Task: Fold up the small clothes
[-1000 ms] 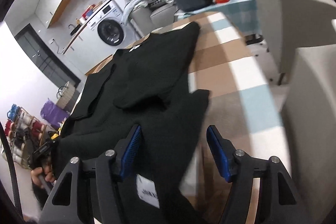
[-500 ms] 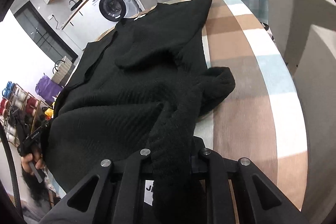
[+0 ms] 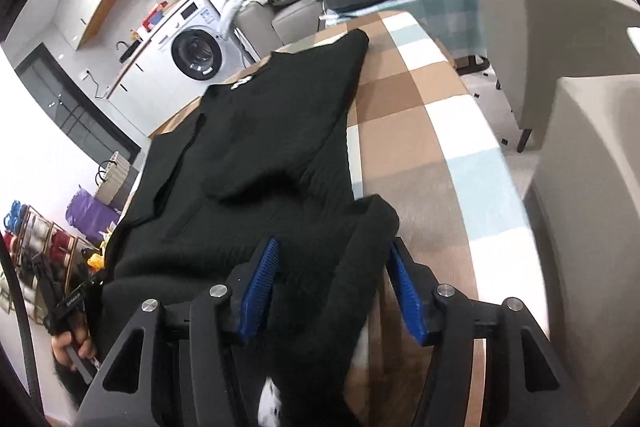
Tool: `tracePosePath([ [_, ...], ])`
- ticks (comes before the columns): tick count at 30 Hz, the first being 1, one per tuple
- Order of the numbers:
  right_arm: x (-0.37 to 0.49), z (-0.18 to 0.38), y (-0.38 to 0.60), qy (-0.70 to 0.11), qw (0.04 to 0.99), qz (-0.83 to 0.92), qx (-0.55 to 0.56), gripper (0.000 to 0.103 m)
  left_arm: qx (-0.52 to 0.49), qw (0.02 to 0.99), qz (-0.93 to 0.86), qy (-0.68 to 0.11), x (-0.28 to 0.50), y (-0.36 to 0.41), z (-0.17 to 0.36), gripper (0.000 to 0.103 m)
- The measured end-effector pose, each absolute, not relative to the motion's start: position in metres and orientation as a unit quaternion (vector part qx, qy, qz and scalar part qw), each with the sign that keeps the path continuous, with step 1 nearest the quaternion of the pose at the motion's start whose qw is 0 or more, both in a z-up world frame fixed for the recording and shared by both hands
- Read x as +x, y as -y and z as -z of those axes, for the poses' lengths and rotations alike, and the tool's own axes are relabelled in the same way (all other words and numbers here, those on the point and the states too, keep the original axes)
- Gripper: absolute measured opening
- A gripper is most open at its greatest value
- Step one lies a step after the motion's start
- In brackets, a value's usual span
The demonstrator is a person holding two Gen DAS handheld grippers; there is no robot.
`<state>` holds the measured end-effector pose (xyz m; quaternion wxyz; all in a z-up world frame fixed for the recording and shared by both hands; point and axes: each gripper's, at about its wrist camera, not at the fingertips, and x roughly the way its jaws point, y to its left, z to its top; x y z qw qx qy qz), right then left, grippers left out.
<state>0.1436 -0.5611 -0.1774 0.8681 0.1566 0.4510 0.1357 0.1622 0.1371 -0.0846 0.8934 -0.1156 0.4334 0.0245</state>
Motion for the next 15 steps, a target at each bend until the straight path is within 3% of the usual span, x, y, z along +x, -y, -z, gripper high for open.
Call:
tracePosePath([
  [2,0.155,0.181,0.555,-0.456,0.867,-0.137,0.144,0.056,-0.127,0.89,-0.024,-0.437,0.171,-0.138,0.089,0.028],
  [5,0.167,0.188,0.545,-0.472,0.863,-0.135,0.121,0.036,-0.125,0.887,-0.021,-0.445,0.179,-0.135,0.096,0.01],
  [9,0.166,0.19,0.535,-0.472,0.863,-0.15,0.095,0.022,-0.095,0.894,-0.009,-0.437,0.174,-0.124,0.094,0.004],
  [15,0.142,0.191,0.53,-0.477,0.858,-0.172,0.078,0.021,-0.069,0.897,-0.005,-0.436,0.14,-0.116,0.089,0.004],
])
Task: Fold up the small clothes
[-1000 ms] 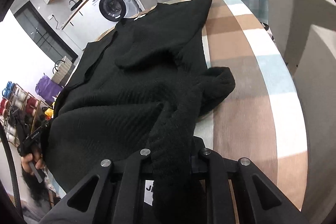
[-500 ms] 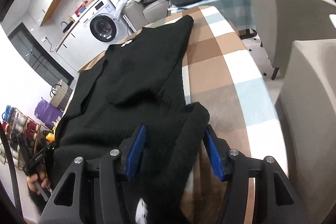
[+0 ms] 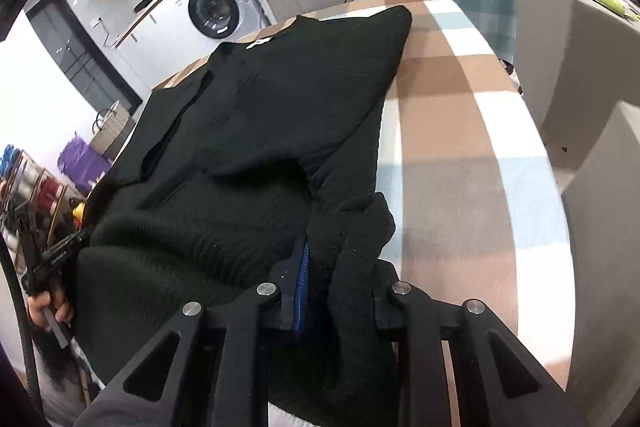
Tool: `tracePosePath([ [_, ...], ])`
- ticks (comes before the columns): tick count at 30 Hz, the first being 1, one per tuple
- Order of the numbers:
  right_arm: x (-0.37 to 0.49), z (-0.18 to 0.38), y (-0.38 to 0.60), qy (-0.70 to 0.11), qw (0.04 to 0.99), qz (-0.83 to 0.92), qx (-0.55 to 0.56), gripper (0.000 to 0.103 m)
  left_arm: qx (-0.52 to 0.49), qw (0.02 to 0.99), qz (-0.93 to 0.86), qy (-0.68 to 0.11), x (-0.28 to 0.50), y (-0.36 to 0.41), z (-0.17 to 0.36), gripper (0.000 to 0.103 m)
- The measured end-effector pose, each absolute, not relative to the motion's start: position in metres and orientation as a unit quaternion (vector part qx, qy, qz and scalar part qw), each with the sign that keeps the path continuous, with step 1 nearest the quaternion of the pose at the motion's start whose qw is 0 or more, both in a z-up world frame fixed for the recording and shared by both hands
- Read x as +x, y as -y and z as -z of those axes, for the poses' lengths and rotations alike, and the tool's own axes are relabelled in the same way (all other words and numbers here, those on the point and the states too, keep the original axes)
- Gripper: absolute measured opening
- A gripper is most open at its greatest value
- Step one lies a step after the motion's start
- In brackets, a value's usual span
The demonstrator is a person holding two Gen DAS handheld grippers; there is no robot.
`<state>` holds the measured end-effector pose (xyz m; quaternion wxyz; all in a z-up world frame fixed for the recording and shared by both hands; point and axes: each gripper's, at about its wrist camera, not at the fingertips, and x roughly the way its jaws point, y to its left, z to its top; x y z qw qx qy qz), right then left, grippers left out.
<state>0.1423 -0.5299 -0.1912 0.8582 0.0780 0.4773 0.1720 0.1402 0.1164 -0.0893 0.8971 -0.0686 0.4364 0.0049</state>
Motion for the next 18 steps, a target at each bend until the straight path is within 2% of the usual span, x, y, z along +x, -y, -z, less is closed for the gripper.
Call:
tracePosePath([
  [2,0.131,0.191,0.533,-0.476,0.858,-0.175,0.078,0.022,-0.069,0.897,-0.009,-0.437,0.128,-0.12,0.089,0.005],
  [4,0.127,0.191,0.536,-0.472,0.861,-0.171,0.079,0.028,-0.07,0.894,-0.025,-0.441,0.119,-0.127,0.088,0.006],
  [6,0.127,0.19,0.546,-0.475,0.858,-0.169,0.103,0.043,-0.082,0.895,-0.029,-0.438,0.106,-0.136,0.082,0.013],
  [9,0.11,0.18,0.568,-0.465,0.858,-0.178,0.127,0.045,-0.086,0.903,-0.037,-0.42,0.08,-0.147,0.069,0.031],
  [11,0.093,0.173,0.581,-0.452,0.865,-0.181,0.126,0.052,-0.08,0.909,-0.05,-0.407,0.061,-0.151,0.062,0.059],
  [12,0.084,0.171,0.587,-0.448,0.865,-0.185,0.128,0.056,-0.079,0.91,-0.053,-0.403,0.053,-0.153,0.06,0.064],
  [18,0.034,0.172,0.606,-0.461,0.852,-0.214,0.123,0.06,-0.065,0.919,-0.042,-0.387,-0.002,-0.152,0.049,0.07],
])
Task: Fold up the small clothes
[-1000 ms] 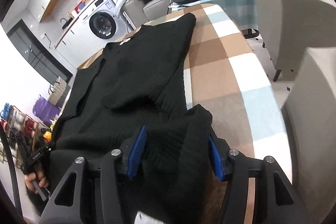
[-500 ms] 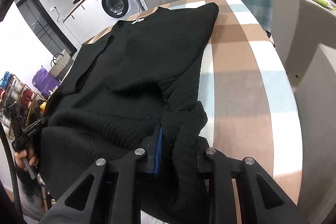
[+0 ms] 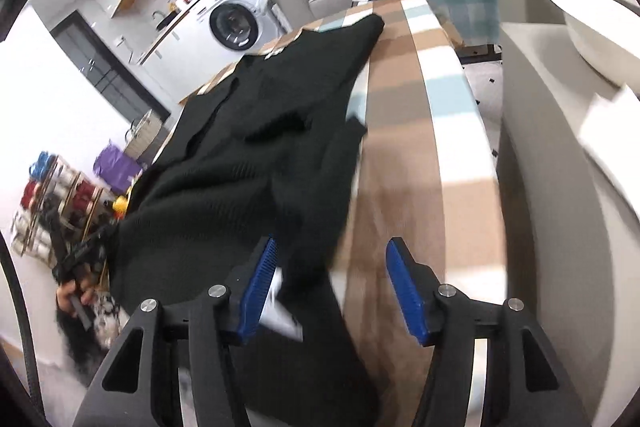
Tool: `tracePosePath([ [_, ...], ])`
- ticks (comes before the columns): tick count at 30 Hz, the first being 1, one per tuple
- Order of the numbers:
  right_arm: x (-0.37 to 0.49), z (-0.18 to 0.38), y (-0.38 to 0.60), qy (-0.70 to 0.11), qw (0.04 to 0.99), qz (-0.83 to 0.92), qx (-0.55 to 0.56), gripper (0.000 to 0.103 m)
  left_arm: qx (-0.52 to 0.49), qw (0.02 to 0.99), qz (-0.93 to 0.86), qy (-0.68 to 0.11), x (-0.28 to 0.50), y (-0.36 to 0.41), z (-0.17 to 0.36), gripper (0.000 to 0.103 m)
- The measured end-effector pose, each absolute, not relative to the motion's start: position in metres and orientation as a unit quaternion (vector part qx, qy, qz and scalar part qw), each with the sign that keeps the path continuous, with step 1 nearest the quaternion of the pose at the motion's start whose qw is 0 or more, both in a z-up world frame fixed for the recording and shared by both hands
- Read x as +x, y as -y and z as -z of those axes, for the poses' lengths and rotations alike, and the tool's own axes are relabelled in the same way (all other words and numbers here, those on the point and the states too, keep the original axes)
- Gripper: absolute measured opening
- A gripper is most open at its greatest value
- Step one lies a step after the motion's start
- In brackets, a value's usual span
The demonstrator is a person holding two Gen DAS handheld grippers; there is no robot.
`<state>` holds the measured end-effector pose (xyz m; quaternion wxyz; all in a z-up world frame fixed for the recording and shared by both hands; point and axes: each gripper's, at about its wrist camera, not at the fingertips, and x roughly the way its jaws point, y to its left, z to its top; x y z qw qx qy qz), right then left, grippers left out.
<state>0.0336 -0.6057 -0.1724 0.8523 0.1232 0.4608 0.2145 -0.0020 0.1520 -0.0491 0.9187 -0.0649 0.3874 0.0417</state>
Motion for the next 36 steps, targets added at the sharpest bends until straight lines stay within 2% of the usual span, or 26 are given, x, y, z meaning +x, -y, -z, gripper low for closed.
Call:
tracePosePath([
  [6,0.005,0.184,0.598,-0.478,0.838,-0.245,0.093,0.061,-0.044,0.914,-0.034,-0.402,-0.038,-0.142,0.057,0.072],
  [16,-0.013,0.196,0.587,-0.471,0.839,-0.265,0.058,0.061,-0.045,0.898,-0.018,-0.438,-0.042,-0.137,0.084,0.072],
  [18,-0.017,0.197,0.585,-0.468,0.839,-0.272,0.051,0.06,-0.046,0.896,-0.007,-0.441,-0.039,-0.135,0.088,0.06],
  [19,-0.017,0.197,0.582,-0.465,0.842,-0.271,0.042,0.058,-0.035,0.899,-0.008,-0.437,-0.038,-0.131,0.088,0.047],
  [20,-0.016,0.197,0.58,-0.463,0.844,-0.269,0.035,0.043,-0.03,0.901,0.001,-0.433,-0.038,-0.129,0.088,0.026],
  [21,-0.014,0.199,0.577,-0.464,0.845,-0.265,0.025,0.024,-0.031,0.902,0.017,-0.43,-0.037,-0.126,0.087,0.017],
  [22,-0.014,0.199,0.574,-0.463,0.848,-0.257,0.015,0.017,-0.03,0.903,0.015,-0.428,-0.036,-0.125,0.085,0.009],
  [23,-0.013,0.199,0.573,-0.463,0.848,-0.257,0.011,0.013,-0.03,0.904,0.014,-0.427,-0.035,-0.124,0.084,0.005],
  [26,-0.016,0.189,0.574,-0.443,0.854,-0.271,0.023,0.009,-0.056,0.91,0.021,-0.411,-0.033,-0.13,0.072,0.003],
  [36,-0.006,0.132,0.591,-0.332,0.871,-0.308,0.189,0.009,-0.088,0.942,0.032,-0.324,-0.012,-0.14,0.004,0.003],
])
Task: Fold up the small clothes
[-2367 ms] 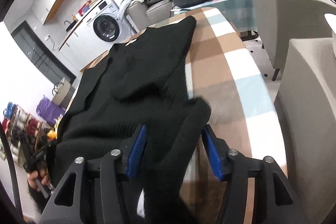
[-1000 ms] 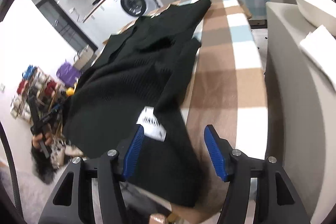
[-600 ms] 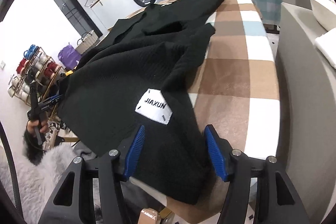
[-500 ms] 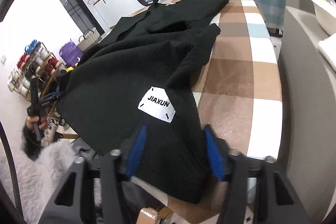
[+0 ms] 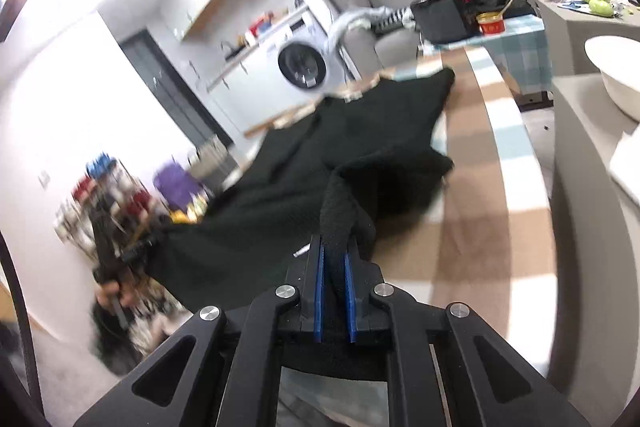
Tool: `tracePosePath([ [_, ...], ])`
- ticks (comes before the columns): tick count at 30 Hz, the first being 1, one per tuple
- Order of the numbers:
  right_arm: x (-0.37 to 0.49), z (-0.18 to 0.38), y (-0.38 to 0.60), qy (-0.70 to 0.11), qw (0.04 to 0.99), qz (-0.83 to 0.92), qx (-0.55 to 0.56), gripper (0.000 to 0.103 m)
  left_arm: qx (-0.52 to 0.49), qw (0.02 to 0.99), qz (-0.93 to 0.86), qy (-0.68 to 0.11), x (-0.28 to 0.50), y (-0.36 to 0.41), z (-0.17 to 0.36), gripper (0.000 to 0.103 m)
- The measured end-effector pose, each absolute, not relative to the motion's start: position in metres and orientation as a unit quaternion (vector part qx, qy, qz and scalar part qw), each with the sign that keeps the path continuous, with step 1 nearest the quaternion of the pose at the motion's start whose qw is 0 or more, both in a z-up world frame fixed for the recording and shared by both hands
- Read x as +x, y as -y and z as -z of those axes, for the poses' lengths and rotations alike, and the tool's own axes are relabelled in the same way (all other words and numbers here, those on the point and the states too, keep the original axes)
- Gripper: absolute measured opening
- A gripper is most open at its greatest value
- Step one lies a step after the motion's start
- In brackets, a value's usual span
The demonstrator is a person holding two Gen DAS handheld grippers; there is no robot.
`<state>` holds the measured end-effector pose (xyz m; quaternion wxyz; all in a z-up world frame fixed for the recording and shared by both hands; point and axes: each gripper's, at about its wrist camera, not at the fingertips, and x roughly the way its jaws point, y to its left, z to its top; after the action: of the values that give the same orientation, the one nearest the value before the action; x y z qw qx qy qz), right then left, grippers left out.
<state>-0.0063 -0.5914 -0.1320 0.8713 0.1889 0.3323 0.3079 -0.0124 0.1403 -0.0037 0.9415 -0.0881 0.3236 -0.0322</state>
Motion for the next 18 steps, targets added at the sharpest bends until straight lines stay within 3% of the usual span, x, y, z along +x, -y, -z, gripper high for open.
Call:
tracePosePath([
  [9,0.047,0.085,0.594,-0.271,0.883,-0.272,0.271,0.004,-0.153,0.945,0.042,-0.287,0.07,-0.165,-0.04,0.003],
  [14,0.077,0.081,0.584,-0.307,0.903,-0.224,0.202,0.004,-0.17,0.934,0.035,-0.311,0.119,-0.173,-0.029,0.003],
  [17,0.084,0.1,0.585,-0.368,0.881,-0.222,0.194,0.02,-0.166,0.931,0.033,-0.325,0.133,-0.172,-0.019,0.003],
  [18,0.081,0.108,0.585,-0.388,0.874,-0.222,0.188,0.031,-0.161,0.931,0.033,-0.327,0.135,-0.17,-0.016,0.003],
])
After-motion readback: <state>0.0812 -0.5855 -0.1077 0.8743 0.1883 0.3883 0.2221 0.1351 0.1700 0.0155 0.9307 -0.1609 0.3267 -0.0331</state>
